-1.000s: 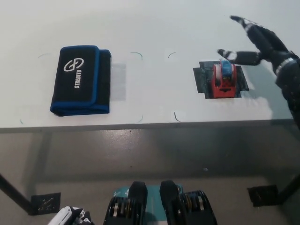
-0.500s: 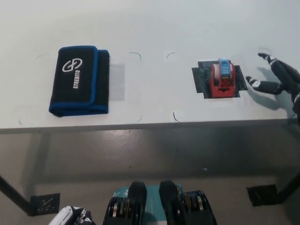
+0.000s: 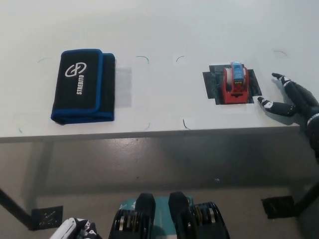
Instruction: Use the right hand to move the tape on the right hand side to the notebook on the left hand side
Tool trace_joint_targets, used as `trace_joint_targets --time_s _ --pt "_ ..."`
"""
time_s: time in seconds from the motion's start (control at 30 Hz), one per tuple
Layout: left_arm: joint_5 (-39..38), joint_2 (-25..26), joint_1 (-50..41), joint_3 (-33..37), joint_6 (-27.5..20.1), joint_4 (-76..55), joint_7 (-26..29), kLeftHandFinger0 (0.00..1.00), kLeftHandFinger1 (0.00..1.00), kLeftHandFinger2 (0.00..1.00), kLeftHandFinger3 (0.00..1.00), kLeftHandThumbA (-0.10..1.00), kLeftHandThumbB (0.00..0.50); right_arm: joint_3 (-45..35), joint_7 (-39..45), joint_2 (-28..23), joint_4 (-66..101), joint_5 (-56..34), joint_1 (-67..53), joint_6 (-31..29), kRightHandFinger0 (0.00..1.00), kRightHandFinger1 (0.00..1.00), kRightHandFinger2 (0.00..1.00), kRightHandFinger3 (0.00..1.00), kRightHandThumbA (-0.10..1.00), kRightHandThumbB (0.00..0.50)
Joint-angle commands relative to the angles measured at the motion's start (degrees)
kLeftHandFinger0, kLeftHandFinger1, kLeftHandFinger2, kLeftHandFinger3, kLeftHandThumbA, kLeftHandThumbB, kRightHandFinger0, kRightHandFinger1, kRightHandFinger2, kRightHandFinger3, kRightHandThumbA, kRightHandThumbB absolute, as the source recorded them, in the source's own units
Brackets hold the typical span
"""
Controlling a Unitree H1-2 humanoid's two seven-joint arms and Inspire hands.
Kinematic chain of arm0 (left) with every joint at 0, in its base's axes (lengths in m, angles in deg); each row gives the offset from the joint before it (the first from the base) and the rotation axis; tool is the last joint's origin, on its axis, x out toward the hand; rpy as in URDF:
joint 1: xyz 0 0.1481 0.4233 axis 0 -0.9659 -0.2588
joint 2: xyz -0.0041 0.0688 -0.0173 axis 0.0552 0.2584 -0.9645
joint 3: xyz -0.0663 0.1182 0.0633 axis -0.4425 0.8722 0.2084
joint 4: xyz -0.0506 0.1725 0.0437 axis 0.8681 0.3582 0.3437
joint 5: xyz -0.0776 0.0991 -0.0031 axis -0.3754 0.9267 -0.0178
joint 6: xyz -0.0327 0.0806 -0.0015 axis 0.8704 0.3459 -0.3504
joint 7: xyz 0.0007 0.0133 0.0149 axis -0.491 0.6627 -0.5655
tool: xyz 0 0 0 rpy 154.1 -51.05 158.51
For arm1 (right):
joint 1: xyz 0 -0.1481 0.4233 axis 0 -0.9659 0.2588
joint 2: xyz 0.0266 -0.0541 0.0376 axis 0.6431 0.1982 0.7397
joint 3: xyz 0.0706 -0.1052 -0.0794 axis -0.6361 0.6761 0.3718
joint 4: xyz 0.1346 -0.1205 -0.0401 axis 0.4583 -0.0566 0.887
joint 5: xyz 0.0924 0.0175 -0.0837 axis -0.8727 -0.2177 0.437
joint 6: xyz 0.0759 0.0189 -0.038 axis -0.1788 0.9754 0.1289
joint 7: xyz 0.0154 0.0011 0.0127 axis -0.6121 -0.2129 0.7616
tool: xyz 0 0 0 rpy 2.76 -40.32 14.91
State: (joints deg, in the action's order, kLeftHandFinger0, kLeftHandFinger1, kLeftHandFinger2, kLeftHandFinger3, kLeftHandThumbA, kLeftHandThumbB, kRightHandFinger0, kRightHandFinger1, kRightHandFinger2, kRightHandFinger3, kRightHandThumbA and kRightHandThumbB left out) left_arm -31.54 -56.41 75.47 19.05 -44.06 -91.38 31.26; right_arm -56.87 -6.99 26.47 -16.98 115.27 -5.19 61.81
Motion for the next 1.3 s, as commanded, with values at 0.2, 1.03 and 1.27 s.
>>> trace_joint_targets --time_s 0.2,1.03,1.27 --pt "0.2 0.5 -0.2 -0.8 -0.2 -1.1 -0.3 0.44 0.41 0.47 0.56 0.39 0.049 -13.6 10.3 7.1 0.8 -21.5 2.7 -6.5 1.0 1.0 1.0 1.0 0.79 0.5" --pt "0.8 1.0 0.1 -0.9 -0.7 -1.6 -0.9 0.43 0.42 0.47 0.56 0.41 0.057 -14.8 8.6 20.6 0.9 -24.6 4.7 -9.8 1.0 1.0 1.0 1.0 1.0 0.5" --pt "1.0 0.8 0.3 -0.8 -0.5 -2.1 -1.1 0.41 0.39 0.44 0.54 0.42 0.052 -15.1 8.0 25.7 -1.7 -25.9 6.3 -11.5 1.0 1.0 1.0 1.0 0.97 0.5"
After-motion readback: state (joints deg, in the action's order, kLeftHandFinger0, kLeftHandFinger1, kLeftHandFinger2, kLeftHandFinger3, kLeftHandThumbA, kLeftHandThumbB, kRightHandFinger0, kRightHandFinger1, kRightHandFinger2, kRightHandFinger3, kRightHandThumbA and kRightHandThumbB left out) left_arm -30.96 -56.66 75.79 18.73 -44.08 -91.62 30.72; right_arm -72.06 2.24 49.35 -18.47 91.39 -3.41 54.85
